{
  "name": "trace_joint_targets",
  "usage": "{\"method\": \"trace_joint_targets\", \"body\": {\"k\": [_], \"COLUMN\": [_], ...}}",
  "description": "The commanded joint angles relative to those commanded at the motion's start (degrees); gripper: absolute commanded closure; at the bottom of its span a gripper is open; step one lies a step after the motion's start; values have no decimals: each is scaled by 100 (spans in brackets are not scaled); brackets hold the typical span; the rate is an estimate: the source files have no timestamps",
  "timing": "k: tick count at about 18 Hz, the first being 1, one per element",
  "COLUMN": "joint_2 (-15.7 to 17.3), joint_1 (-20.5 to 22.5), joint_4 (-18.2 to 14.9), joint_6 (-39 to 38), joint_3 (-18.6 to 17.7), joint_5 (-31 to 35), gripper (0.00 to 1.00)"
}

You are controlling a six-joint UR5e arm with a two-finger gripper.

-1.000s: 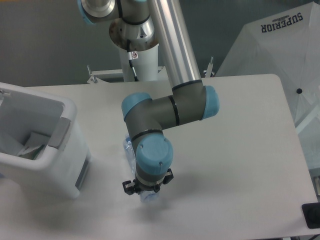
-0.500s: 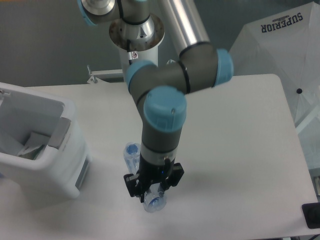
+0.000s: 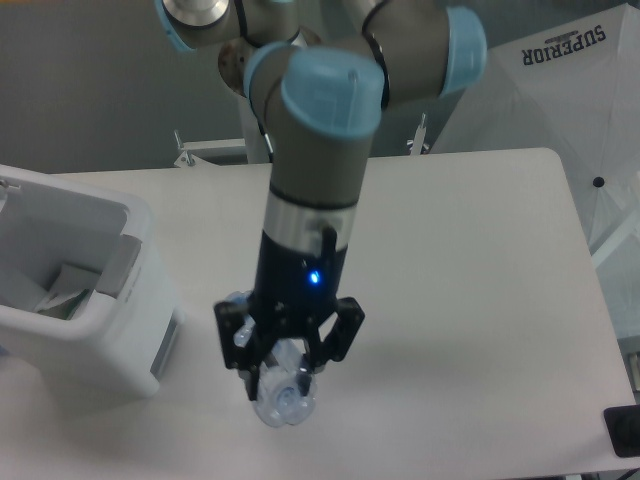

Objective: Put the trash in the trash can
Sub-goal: 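Lift the bottle, carry it over the bin and lower it in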

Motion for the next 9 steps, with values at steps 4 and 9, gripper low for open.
{"method": "trace_joint_targets", "body": {"k": [4,9], "joint_2": [343,519], "joint_1": [-70,-421], "joint_4": [185,229], "joint_6": [9,18], "joint_3": [-26,-53], "joint_5": [-651,-960], "gripper": [44,44]}}
